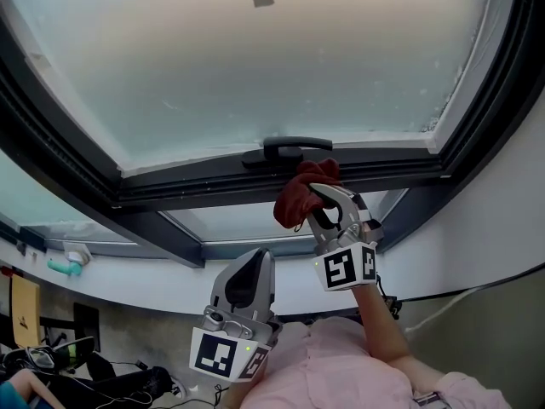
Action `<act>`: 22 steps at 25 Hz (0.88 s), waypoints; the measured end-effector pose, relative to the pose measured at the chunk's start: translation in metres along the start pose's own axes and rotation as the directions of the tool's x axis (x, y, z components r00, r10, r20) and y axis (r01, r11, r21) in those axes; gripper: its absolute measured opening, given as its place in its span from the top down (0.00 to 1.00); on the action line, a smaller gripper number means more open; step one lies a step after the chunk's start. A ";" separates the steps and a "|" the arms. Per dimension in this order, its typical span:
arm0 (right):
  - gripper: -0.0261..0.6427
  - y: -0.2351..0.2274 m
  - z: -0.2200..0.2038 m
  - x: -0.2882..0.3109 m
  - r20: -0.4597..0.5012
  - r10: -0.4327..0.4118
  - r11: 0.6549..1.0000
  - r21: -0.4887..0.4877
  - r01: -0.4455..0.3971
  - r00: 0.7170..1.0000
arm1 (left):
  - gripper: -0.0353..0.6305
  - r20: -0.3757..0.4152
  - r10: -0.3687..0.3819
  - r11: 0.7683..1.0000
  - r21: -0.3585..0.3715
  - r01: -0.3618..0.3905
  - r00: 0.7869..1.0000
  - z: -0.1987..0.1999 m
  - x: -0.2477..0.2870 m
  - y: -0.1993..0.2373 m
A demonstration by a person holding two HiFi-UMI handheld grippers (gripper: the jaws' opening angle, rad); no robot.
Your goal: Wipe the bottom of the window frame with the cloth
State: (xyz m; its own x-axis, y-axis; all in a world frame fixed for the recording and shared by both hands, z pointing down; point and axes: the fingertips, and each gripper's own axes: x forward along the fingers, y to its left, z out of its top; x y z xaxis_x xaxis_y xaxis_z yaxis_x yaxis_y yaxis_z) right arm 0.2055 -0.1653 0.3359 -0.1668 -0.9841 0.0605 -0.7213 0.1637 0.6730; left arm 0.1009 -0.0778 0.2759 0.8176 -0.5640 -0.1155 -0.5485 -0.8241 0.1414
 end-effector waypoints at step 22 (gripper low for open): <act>0.85 -0.011 -0.028 -0.023 -0.009 0.003 1.000 0.013 -0.003 1.000 | 0.95 0.011 0.024 1.000 0.018 -0.024 1.000 -0.005 -0.005 -0.033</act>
State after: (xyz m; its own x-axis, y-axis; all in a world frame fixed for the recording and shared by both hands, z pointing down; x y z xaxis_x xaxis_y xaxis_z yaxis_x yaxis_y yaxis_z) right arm 0.2361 -0.1461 0.3471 -0.1631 -0.9842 0.0694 -0.7291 0.1676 0.6635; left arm 0.1159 -0.0473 0.2770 0.8025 -0.5839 -0.1230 -0.5709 -0.8112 0.1267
